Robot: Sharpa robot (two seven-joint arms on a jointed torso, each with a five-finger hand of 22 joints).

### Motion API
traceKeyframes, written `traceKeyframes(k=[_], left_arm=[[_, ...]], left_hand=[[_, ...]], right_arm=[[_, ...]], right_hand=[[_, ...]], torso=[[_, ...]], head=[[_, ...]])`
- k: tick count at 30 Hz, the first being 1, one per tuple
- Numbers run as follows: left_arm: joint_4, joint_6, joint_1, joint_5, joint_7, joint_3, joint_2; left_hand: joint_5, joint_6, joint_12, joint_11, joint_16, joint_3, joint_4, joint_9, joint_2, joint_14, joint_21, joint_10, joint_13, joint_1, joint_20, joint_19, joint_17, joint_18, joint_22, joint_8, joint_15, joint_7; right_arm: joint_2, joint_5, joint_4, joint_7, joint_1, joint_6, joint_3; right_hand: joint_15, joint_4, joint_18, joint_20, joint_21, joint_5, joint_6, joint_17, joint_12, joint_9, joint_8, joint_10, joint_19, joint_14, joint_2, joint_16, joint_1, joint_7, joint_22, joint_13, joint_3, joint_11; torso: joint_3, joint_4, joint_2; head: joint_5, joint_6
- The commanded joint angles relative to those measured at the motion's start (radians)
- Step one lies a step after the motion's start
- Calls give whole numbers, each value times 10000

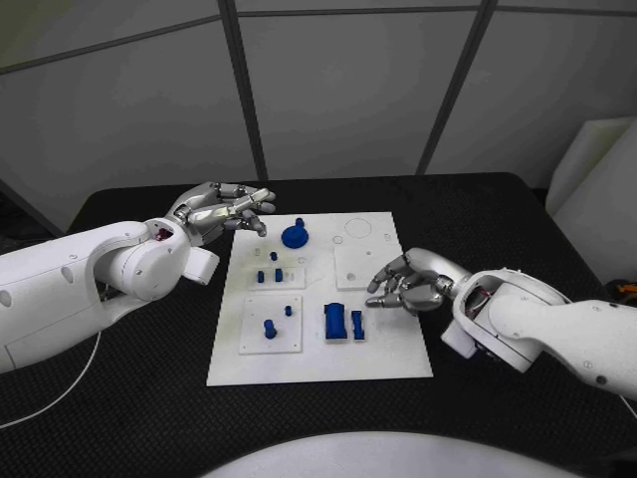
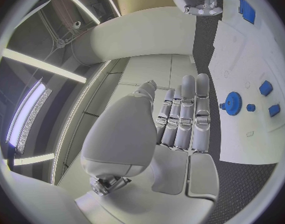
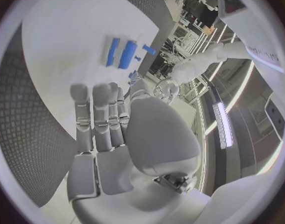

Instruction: Assemble the parts on the task board

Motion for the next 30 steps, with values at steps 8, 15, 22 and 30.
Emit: traceKeyframes(k=[8,15,22,30], left_arm=[[-768,-1133,-7,1120,1324,7,303],[-1656,-2659,-112,2082,2225,8,942],[-2304,-3221,-168,2470,2540,9,1521],[-2007,-2981,-214,1909,2065,-38,1529]], left_hand=[[18,94,-439,24,-3338,-125,10,-94,108,-1198,-2088,340,-434,165,509,-2145,-1360,-161,-1678,-12,438,-160],[27,-627,-1940,489,-6477,-509,-5,-127,186,-2065,-2275,-454,-557,16,1227,-4392,-2371,-179,-4045,-1032,1025,-594],[21,-538,-2718,290,-7666,-839,10,-126,323,-2299,-2304,-636,-566,-51,1275,-5197,-2482,-351,-5432,-1478,929,-588],[-1267,-4145,-3952,-403,-8667,-1352,-1162,-773,1037,-5652,-2912,-4278,-1183,-6103,62,-7464,-3106,-1008,-7843,-2297,256,-1164]], right_arm=[[1188,5746,-2624,3626,735,-395,47],[2476,7048,-4820,4375,887,-206,78],[3235,7456,-6018,4571,910,79,90],[3160,7083,-5715,4276,882,-463,60]], right_hand=[[778,234,155,662,-3861,-81,139,-2510,-3284,-920,-749,-340,-1575,-1841,363,-4587,1307,309,-2796,-3797,321,528],[1551,83,263,1486,-6461,-104,-8,-4736,-4756,-2251,-1313,-520,-1963,-2754,368,-7210,1081,533,-5050,-6450,427,975],[1663,-499,255,1699,-7639,-117,-54,-6069,-5208,-3114,-1332,-477,-1799,-2997,446,-7479,614,449,-6441,-7483,545,1142],[1054,-1173,-432,617,-8301,-1040,-3877,-7108,-6085,-4271,-1948,-4655,-5403,-7112,255,-8087,-5710,-298,-8137,-8147,1689,426]], torso=[[-215,-201,-513],[-243,-234,-742],[-237,-166,-785],[-143,-19,-689]], head=[[29,668],[69,1163],[96,1405],[106,1526]])
